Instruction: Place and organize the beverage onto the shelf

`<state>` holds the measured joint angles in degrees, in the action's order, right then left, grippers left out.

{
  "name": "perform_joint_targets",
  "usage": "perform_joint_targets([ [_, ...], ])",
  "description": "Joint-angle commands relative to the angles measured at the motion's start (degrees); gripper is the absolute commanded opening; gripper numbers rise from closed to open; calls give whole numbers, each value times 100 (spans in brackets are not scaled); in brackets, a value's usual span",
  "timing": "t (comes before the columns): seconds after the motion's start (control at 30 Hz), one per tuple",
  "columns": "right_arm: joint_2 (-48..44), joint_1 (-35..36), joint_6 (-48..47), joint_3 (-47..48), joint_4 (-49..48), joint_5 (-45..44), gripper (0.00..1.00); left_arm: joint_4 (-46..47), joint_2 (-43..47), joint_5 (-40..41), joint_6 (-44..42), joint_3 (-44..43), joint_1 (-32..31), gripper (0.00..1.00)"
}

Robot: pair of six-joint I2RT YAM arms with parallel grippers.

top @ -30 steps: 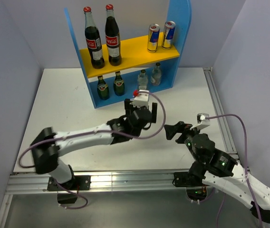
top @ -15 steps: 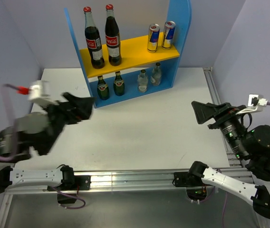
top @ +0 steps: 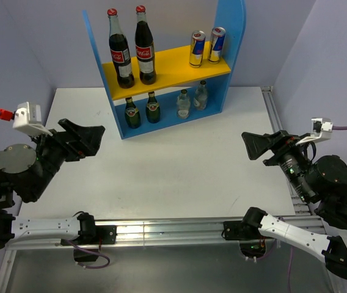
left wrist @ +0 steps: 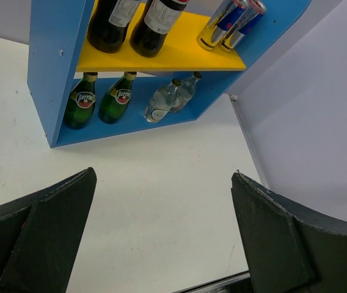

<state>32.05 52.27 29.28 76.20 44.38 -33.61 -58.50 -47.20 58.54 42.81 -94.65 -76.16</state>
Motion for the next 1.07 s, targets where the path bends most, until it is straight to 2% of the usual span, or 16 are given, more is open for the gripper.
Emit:
perform_joint_targets([
  [0.0, 143, 29, -62, 175, 71, -67, 100, -13, -9, -98, -123, 105, -22, 99],
  [0.77, 99, 38, -159, -88, -61, -155, 100, 603, -132, 8, -642, 166, -22, 99],
  [1.03, 117, 38, -168, -229, -122, -252, 100, 962, -123, 202, -922, 499, -22, 100],
])
